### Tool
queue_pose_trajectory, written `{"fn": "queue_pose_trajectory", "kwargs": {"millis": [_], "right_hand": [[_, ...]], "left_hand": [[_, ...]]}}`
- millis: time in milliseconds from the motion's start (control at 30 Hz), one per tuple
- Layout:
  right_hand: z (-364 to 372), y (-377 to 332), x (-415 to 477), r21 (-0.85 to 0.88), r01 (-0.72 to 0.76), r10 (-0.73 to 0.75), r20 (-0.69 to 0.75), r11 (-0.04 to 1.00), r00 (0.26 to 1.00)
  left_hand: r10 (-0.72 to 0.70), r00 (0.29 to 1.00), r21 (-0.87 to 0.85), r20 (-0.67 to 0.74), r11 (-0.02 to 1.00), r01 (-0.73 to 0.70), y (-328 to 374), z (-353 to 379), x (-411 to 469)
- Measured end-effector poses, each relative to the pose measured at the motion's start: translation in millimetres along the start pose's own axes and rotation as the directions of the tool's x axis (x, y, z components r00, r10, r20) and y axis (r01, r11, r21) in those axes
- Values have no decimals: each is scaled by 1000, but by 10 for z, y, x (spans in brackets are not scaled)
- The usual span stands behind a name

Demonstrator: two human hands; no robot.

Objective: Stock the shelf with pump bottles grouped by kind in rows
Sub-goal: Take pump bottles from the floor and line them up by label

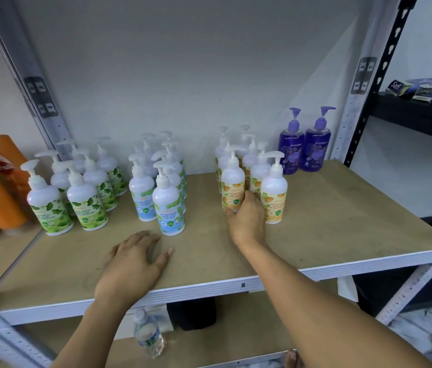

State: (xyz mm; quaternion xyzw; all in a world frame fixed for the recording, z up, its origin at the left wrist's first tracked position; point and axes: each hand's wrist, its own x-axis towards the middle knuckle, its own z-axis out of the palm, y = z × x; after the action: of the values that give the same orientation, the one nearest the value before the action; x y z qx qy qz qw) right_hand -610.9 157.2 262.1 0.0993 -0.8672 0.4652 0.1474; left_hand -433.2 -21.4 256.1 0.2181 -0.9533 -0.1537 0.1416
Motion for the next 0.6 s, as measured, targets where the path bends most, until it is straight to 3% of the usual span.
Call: {"fn": "queue_pose_trajectory", "kwargs": {"millis": [300, 600], "right_hand": [[123, -105, 32, -101, -49, 38, -115, 994, 993], [160, -87, 59, -150, -35, 15, -134, 988, 991]], "left_hand": [[8, 1000, -3, -12, 1000, -8, -34, 9, 6], [11, 1000, 5, -18, 1000, -11, -31, 6, 2]]}}
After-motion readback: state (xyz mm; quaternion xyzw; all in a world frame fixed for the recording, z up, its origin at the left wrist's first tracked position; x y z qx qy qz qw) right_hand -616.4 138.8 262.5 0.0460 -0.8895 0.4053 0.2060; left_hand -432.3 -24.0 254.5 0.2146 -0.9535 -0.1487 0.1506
